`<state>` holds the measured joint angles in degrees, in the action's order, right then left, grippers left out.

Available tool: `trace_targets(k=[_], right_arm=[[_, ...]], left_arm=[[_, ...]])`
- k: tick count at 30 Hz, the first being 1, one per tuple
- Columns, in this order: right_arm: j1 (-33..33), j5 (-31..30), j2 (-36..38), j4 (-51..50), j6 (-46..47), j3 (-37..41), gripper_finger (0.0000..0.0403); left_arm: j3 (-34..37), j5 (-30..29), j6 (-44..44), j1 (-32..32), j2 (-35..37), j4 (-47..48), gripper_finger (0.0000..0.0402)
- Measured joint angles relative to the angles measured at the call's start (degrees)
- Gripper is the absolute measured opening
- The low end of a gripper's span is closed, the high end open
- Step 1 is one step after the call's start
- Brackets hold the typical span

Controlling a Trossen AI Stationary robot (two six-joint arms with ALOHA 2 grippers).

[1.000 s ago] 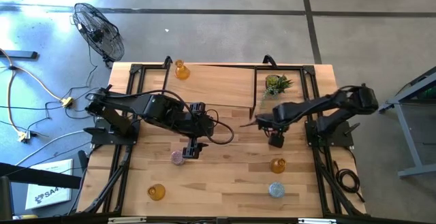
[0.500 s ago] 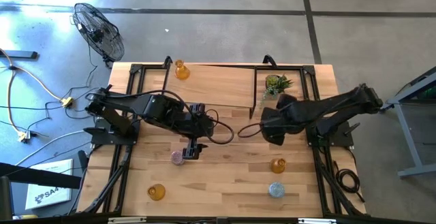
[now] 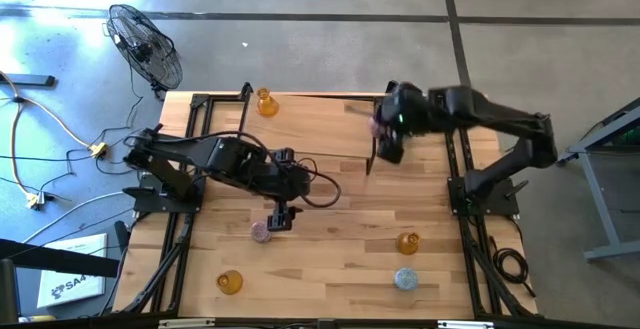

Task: Pick & Place candle stick holders
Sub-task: Put the pink scented candle on the shelf

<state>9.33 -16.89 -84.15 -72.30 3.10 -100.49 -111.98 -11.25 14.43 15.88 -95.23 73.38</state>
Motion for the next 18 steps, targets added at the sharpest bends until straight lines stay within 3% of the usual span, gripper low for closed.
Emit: trace_targets(k=[6,14,18], right_arm=[[8.66,7.09,-8.7,0.57,-5.41,-5.02,0.0284],[11.94,12.4,-25.52,-3.24,-10.9,-14.54,0.0284],[13.59,15.47,-28.23,-3.91,-12.81,-15.28,0.0284]], left_arm=[[0.0,-4.16,0.05,0.0,0.22,3.16,0.0314],[0.0,-10.43,3.17,0.0,0.57,9.89,0.0314],[0.0,-11.9,5.84,0.0,0.57,13.03,0.0314]])
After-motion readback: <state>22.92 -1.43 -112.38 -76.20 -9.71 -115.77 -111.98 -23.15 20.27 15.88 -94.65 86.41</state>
